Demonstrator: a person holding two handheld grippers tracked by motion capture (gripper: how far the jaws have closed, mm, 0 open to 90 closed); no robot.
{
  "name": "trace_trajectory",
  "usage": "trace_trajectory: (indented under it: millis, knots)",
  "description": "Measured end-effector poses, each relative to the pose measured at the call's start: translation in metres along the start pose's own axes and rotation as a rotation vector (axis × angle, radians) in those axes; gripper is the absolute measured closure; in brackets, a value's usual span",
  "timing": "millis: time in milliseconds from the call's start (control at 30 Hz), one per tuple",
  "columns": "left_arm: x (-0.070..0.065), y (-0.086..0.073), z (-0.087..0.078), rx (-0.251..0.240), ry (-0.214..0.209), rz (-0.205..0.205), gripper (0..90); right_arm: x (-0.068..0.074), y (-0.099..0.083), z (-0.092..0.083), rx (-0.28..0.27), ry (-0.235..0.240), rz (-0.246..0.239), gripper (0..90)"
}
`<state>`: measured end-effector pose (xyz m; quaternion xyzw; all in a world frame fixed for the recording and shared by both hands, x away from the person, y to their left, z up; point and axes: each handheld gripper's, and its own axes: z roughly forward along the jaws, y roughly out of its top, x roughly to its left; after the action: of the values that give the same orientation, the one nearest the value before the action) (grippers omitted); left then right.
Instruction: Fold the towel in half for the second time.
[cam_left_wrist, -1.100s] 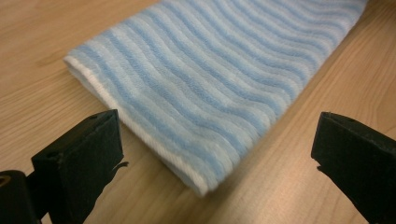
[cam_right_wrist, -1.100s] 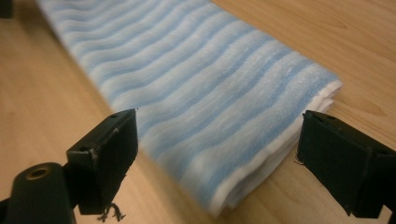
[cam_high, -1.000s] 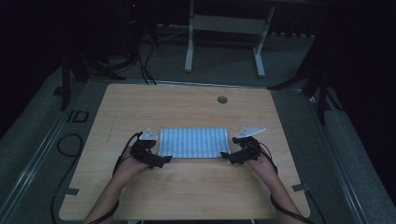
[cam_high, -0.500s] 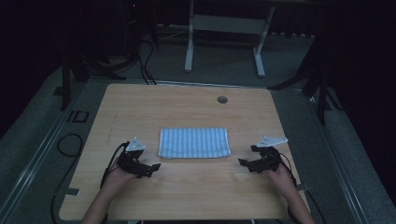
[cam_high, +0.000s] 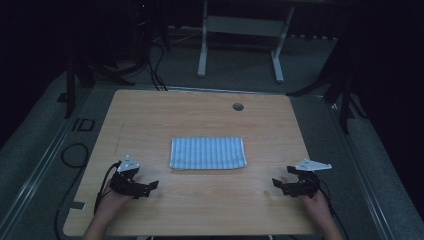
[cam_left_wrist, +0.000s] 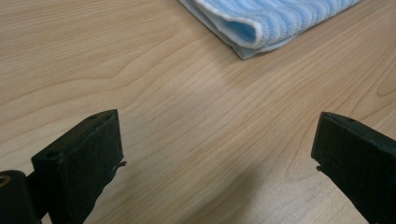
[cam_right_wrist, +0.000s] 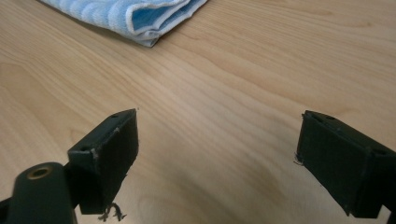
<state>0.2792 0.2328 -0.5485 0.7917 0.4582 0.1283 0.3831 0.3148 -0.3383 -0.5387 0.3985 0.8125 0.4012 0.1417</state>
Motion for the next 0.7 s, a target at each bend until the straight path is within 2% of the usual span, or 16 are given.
trace_trajectory:
  millis: [67, 133, 233, 300, 433, 500, 700]
  knots:
    - [0.001, -0.004, -0.002, -0.009, 0.008, 0.006, 1.9, 0.0, -0.005, -0.004, -0.015, -0.018, 0.008, 12.3]
    - [0.002, -0.008, -0.005, -0.015, -0.013, -0.013, 1.9, 0.0, -0.01, -0.008, -0.024, -0.027, 0.029, 12.3]
    - [0.002, -0.012, -0.01, -0.038, -0.009, -0.029, 1.9, 0.0, -0.016, -0.012, -0.024, -0.036, 0.041, 12.8]
    - [0.003, -0.015, -0.013, -0.039, 0.014, -0.028, 1.9, -0.001, -0.02, -0.014, -0.029, -0.028, 0.068, 13.1]
    - [0.006, -0.022, -0.017, -0.05, 0.033, -0.023, 1.9, 0.0, -0.026, -0.019, -0.035, -0.082, 0.077, 13.2]
    - [0.006, -0.024, -0.019, -0.048, 0.06, -0.023, 1.9, 0.001, -0.028, -0.022, -0.051, -0.115, 0.087, 13.1]
    - [0.008, -0.028, -0.024, -0.076, 0.073, -0.062, 2.0, -0.004, -0.038, -0.034, -0.107, -0.191, 0.138, 12.9]
